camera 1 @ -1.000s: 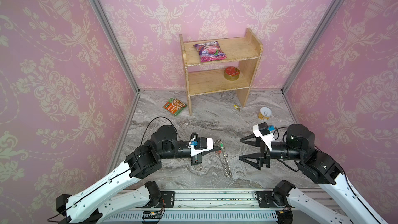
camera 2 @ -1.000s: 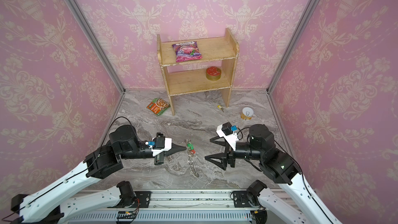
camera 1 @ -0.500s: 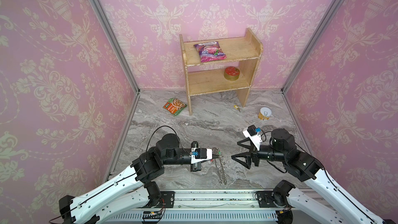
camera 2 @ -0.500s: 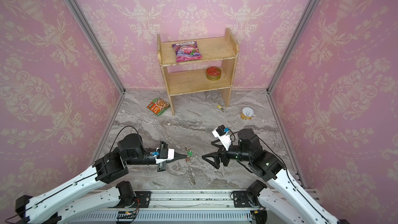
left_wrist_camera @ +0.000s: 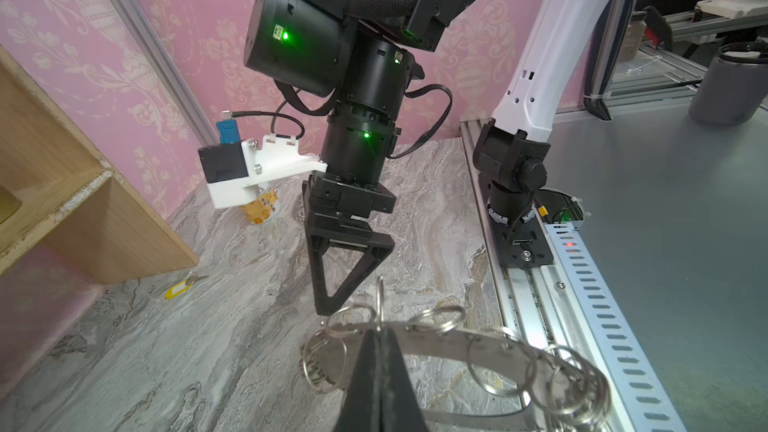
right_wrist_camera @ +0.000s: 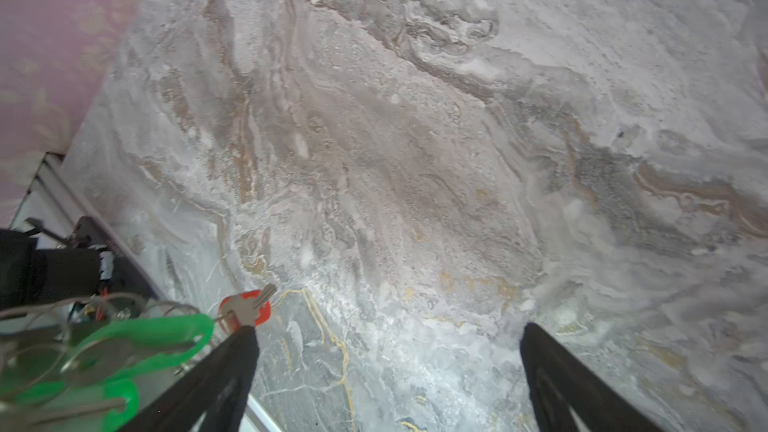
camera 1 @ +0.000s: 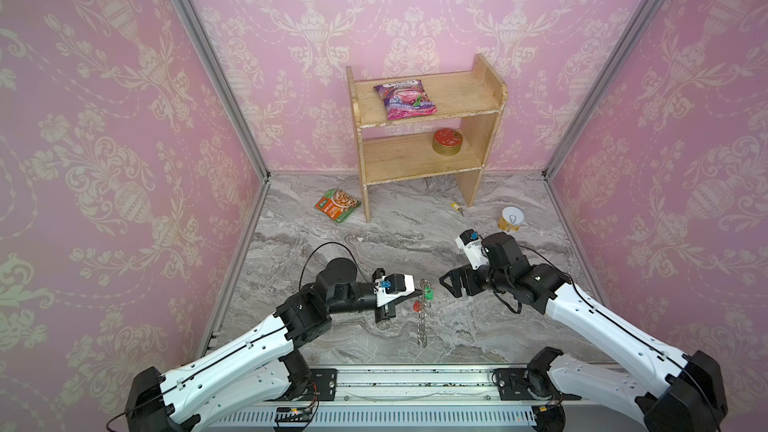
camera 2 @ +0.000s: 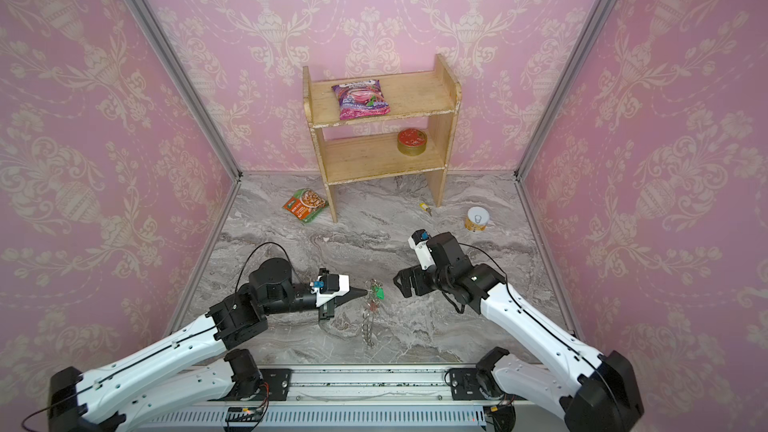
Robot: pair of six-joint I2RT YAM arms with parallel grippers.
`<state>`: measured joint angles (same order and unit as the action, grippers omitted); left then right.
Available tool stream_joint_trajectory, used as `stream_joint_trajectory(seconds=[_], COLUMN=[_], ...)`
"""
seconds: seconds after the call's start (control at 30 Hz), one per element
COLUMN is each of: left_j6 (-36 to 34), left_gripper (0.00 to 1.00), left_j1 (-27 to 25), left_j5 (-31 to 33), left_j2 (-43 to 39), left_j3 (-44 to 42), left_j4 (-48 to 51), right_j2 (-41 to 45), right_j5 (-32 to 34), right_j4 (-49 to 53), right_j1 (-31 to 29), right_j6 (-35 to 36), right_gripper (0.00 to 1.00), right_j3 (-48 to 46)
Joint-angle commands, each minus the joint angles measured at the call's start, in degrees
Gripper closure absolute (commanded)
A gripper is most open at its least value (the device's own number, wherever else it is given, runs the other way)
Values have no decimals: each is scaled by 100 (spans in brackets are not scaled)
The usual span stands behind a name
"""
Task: Put the keys on the keyring
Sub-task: 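Move the open right gripper toward the yellow-tagged key near the shelf, then lower the open right gripper over the yellow-tagged key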
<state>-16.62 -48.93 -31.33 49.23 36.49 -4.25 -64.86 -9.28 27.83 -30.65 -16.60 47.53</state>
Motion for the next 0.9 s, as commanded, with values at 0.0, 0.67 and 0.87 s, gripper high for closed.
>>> stream_joint_trajectory(seconds=[0.0,0.67,0.87], left_j6=[438,837,920], left_gripper=[100,100,100], left_j1=[212,623,723], left_j5=[-437,-655,-740], left_j2=[-1,169,326], left_j3=[-44,-151,-149], left_j4=[-690,-922,-1018], right_j2=[-833,-5754,-6308], right_j5=[740,616,461], right_j4=[-45,32,555], right_j1=[361,1929,2098], right_j6=[-109,666,671], right_gripper=[0,12,18], right_j3=[725,4787,5628])
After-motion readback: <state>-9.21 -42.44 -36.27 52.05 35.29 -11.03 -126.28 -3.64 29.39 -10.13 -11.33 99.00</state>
